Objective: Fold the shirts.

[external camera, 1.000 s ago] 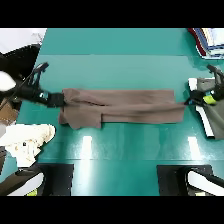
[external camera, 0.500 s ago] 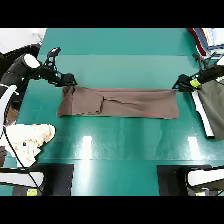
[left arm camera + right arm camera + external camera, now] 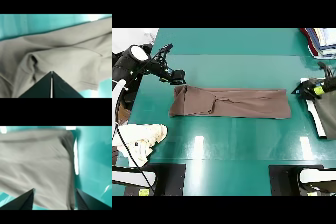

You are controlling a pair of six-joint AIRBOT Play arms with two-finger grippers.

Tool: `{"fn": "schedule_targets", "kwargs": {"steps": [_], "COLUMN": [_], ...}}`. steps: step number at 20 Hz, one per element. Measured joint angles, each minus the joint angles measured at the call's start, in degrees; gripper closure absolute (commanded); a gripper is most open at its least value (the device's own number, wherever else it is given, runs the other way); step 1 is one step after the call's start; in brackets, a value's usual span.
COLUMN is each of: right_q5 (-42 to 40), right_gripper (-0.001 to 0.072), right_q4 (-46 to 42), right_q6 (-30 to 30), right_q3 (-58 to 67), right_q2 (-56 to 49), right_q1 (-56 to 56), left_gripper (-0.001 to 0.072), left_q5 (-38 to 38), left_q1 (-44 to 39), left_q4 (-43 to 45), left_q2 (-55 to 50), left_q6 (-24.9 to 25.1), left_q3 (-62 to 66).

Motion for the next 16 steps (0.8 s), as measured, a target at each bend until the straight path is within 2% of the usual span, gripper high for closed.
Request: {"fn": "schedule_targets", "kwargs": {"steps": [5,8,10,12,16], "right_q5": [-1.07,-1.75,-2.62,-4.28,-3.74], "right_gripper": [0.0119,0.0163,0.0412,0.0699,0.0698], "right_q4": [4.63,8.63,10.1,10.25,9.77], "right_q6": [-3.87,-5.11,-5.57,-6.51,-8.17], "right_q3": [-6.71,-7.89,-8.22,-8.31,-4.2], "right_q2": [-2.8,-5.88,-7.43,-8.39,-8.44], "right_q1": [-3.02,-1.29,0.66,2.49,4.81], "left_gripper": [0.0684,0.0685,0.0685,0.0685,0.0685], "left_q5": [-0.26,1.99,3.96,6.14,10.27], "left_q1": [-3.65,-7.21,-9.51,-11.76,-16.85], "left_q4": [-3.52,-4.24,-4.5,-4.59,-4.87], "left_q2": [-0.11,-0.17,-0.22,-0.79,-4.02], "left_q6": [0.02,-0.07,-0.61,-1.29,-2.62], "left_q3": [0.44,0.48,0.48,0.5,0.61]}}
